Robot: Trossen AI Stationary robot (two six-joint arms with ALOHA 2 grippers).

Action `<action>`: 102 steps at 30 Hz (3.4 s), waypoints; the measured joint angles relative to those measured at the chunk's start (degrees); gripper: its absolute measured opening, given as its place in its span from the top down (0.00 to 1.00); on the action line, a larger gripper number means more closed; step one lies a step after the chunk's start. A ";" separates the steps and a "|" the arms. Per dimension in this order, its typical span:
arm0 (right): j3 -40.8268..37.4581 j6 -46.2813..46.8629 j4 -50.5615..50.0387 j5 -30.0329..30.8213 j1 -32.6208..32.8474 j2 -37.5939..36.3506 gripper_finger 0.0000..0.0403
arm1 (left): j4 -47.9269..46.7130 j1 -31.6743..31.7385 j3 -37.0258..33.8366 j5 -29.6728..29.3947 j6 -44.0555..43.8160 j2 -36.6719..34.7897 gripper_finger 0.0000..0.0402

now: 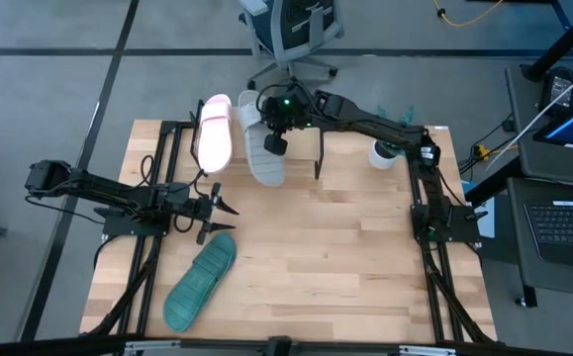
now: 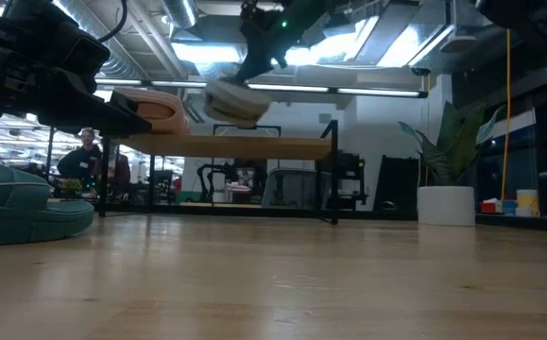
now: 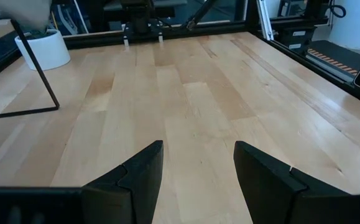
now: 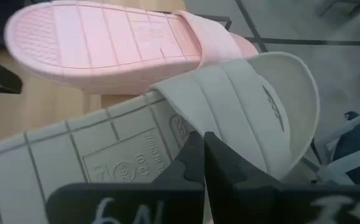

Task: Pick and place slides into the shelf
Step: Put the gray pair of slides on the shelf, then put the green pair of slides on the shelf

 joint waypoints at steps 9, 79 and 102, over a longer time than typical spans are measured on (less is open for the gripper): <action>0.04 0.26 5.82 -0.26 -1.28 2.09 1.00 | -0.09 -0.11 0.00 0.24 -0.05 -0.02 0.53; -0.11 5.52 5.18 -5.92 -3.27 3.29 0.72 | -0.12 -0.13 0.00 0.26 -1.95 -0.02 0.53; 10.80 3.40 -16.11 -4.88 17.11 -0.57 0.80 | 5.99 -2.71 -0.01 0.87 -1.86 -0.02 0.53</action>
